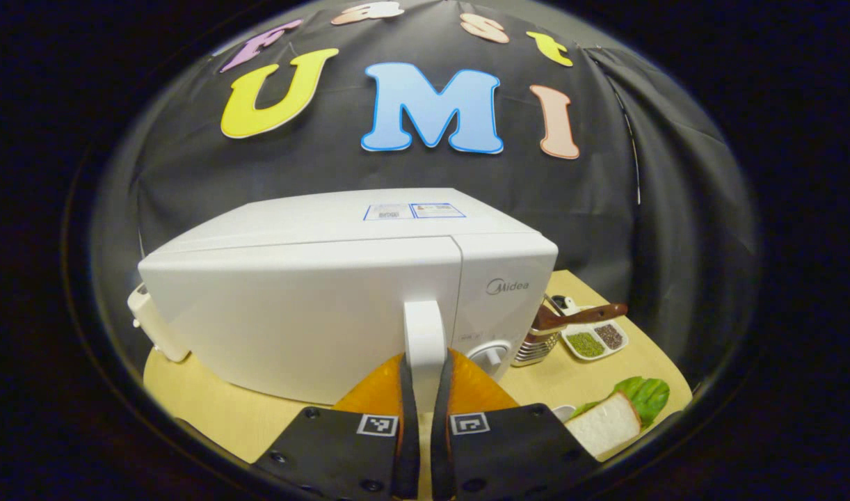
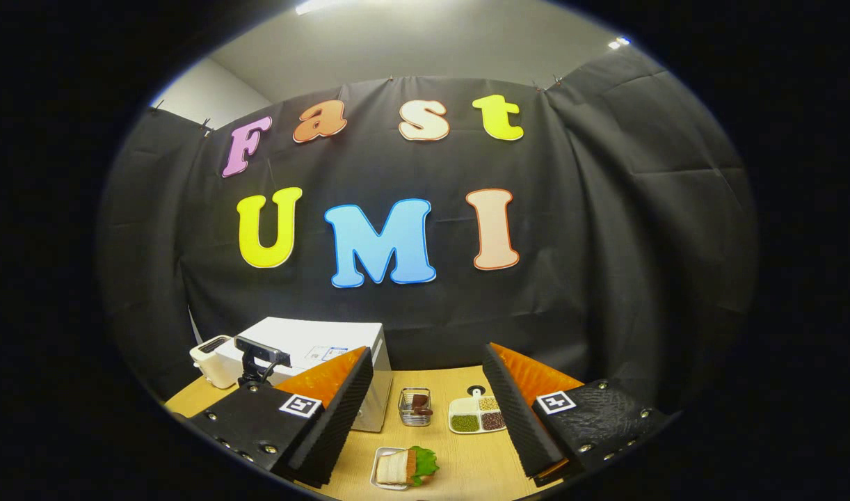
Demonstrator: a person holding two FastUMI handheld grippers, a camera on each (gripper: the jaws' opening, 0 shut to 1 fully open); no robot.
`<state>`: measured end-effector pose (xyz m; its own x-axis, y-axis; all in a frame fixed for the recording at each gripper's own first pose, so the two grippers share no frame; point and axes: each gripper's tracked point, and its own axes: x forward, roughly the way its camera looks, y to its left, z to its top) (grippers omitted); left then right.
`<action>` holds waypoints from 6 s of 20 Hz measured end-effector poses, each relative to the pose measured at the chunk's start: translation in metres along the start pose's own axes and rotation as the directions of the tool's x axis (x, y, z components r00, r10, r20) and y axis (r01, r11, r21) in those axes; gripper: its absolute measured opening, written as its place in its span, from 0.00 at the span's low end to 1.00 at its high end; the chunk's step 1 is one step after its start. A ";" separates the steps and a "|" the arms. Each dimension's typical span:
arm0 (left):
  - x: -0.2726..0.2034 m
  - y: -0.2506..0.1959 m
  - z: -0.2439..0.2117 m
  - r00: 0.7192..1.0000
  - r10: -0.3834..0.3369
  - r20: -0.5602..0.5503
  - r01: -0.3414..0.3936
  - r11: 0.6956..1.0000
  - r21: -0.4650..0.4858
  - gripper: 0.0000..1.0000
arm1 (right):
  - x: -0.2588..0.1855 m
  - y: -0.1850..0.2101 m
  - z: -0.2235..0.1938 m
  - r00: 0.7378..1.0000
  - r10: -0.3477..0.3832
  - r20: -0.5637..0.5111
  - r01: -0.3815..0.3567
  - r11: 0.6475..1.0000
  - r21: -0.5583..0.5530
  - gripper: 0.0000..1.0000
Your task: Open the microwave oven with the left hand, put the food in, and close the microwave oven.
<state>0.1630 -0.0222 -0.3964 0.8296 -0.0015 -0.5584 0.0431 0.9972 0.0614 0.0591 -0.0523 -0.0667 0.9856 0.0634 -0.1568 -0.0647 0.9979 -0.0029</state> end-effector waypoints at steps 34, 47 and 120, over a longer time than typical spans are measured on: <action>-0.288 0.193 -0.146 0.913 -0.320 -0.253 0.375 0.903 0.212 0.07 | 0.015 0.071 -0.186 0.909 0.034 -0.416 -0.001 0.997 0.078 0.98; -0.314 0.290 -0.160 0.945 -0.226 -0.237 0.269 0.948 0.168 0.07 | 0.019 0.023 -0.319 0.744 -0.044 -0.667 0.089 0.995 0.035 0.98; -0.437 0.310 0.200 0.854 0.269 0.446 -0.234 0.963 -0.133 0.96 | 0.235 0.347 -0.285 0.940 0.188 -0.283 0.232 0.253 0.939 0.22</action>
<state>-0.0751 0.2725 0.0324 0.9681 0.2333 -0.0914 -0.2263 0.9708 0.0800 0.2234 0.3048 -0.3857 0.8706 0.2440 -0.4273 0.3587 0.2797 0.8905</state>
